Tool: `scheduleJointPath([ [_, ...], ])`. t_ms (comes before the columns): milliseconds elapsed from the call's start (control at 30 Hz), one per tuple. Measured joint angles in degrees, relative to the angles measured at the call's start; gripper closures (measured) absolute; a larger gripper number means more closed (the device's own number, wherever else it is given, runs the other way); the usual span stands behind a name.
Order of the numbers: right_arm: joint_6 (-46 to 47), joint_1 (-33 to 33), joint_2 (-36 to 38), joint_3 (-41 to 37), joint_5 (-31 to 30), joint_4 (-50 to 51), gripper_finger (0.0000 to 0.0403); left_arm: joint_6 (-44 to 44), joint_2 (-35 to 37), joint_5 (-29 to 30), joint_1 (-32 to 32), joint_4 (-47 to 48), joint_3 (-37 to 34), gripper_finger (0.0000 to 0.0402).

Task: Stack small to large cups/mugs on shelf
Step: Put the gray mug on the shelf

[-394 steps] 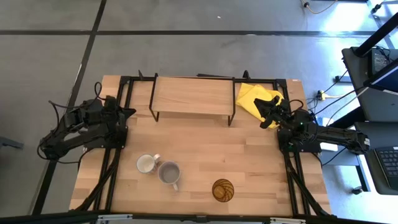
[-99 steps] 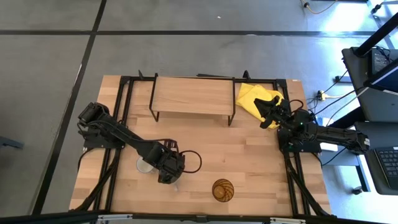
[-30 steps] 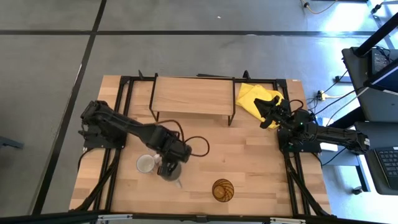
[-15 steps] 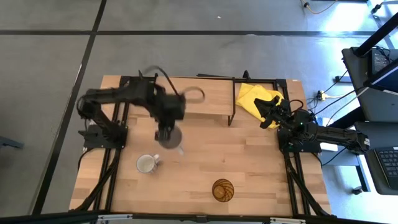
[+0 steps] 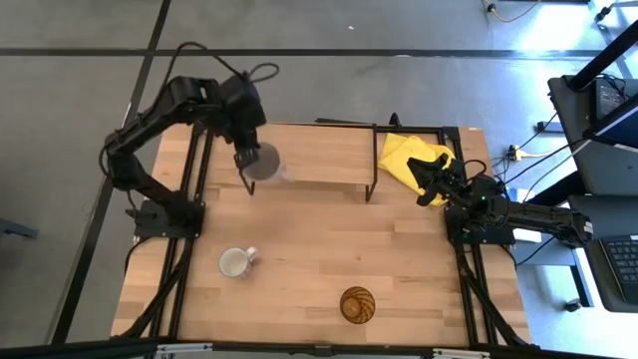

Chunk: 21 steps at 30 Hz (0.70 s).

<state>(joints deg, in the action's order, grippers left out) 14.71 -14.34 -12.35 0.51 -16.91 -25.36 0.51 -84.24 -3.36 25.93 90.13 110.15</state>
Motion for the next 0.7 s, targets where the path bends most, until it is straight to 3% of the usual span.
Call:
scheduleJointPath([
  [200,-0.01,-0.01,0.01,0.01,0.02,0.01,0.0324,0.10,-3.43,0.58,6.15,-0.15,0.04,0.0400],
  [400,0.01,-0.01,-0.01,0.00,0.02,0.02,0.0324,2.25,-7.14,-8.29,12.85,-0.17,0.02,0.0400],
  [700,-0.05,-0.01,0.02,0.00,0.00,0.00,0.0324,-0.53,-8.38,-10.91,19.17,-0.14,0.00,0.0400],
])
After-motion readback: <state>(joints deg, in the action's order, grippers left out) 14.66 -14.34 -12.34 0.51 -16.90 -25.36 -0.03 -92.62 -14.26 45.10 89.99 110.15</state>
